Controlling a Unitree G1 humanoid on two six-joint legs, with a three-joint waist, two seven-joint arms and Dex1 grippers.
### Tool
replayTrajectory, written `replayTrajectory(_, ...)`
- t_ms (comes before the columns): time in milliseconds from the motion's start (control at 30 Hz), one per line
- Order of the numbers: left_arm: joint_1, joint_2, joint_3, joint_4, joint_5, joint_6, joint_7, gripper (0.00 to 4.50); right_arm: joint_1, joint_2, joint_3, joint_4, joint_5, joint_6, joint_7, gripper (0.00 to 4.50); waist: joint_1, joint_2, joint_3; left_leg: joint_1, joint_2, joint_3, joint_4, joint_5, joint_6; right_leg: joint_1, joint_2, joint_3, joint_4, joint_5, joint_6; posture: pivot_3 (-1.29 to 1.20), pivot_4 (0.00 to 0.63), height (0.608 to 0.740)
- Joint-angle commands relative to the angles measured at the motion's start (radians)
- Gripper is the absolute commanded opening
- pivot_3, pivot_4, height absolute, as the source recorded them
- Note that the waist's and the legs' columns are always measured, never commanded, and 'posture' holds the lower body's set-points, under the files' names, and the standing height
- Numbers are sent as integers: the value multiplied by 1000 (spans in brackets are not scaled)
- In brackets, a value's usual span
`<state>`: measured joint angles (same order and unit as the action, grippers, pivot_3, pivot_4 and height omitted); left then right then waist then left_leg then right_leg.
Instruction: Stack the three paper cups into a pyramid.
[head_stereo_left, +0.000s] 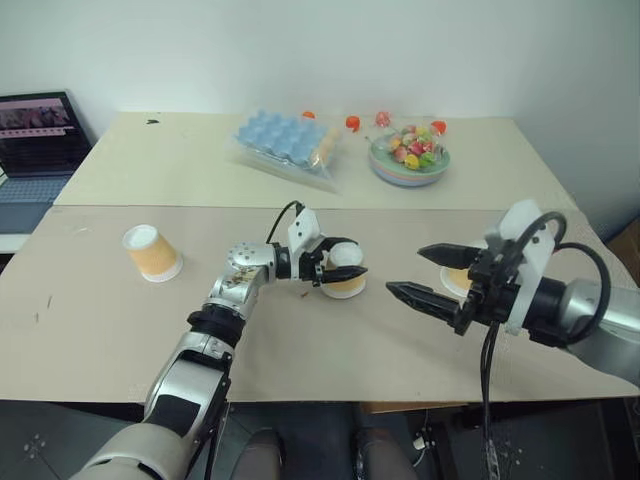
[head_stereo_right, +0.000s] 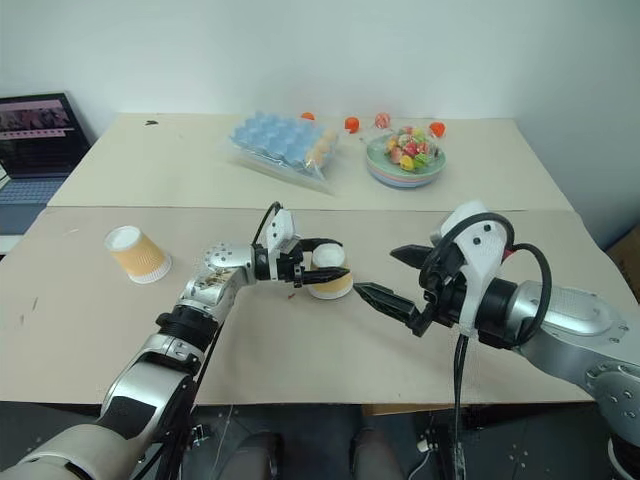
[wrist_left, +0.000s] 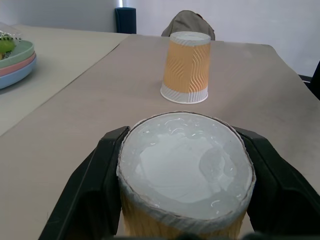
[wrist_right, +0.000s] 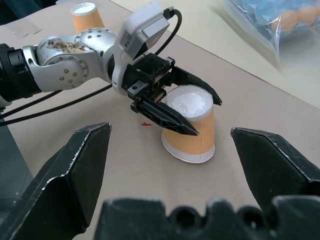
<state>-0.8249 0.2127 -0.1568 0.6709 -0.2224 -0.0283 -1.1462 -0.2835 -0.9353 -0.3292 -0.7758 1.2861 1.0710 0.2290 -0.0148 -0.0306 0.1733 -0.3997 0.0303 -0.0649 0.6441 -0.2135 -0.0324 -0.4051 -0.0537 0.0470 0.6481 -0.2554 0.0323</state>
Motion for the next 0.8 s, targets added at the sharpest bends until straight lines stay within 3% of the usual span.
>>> replayTrajectory(33, -13, 2, 36, -19, -9, -8, 22, 3840, -7, -19, -31, -22, 37, -41, -21, 4500, 0, 0, 0, 0, 0, 0, 0, 0, 0, 0, 0, 0, 0, 0, 0, 0, 150, 740)
replayTrajectory(67, -12, 4, 38, -20, -4, -13, 30, 4300, -8, -21, -29, -21, 40, -43, -24, 4500, 0, 0, 0, 0, 0, 0, 0, 0, 0, 0, 0, 0, 0, 0, 0, 0, 150, 740)
replayTrajectory(100, -10, 9, 43, -33, -6, -8, 30, 4445, -10, -23, -24, -16, 39, -45, -22, 4500, 0, 0, 0, 0, 0, 0, 0, 0, 0, 0, 0, 0, 0, 0, 0, 0, 150, 740)
replayTrajectory(400, -24, 38, 89, -163, -52, 86, 59, 4445, -36, -27, 25, 13, 6, -68, 6, 4500, 0, 0, 0, 0, 0, 0, 0, 0, 0, 0, 0, 0, 0, 0, 0, 0, 150, 740)
replayTrajectory(633, -113, 69, 196, -371, -167, 308, 172, 4445, -65, -22, 74, 49, -51, -81, 65, 4500, 1, 0, 0, 0, 0, 0, 1, 0, 0, 0, 0, 0, 0, 0, 0, 0, 150, 740)
replayTrajectory(800, -124, 91, 229, -424, -187, 369, 237, 4445, -79, -14, 96, 62, -85, -86, 96, 4500, -2, 0, 0, 1, 0, 0, 1, 0, 0, 0, 0, 0, 0, 0, 1, 0, 150, 740)
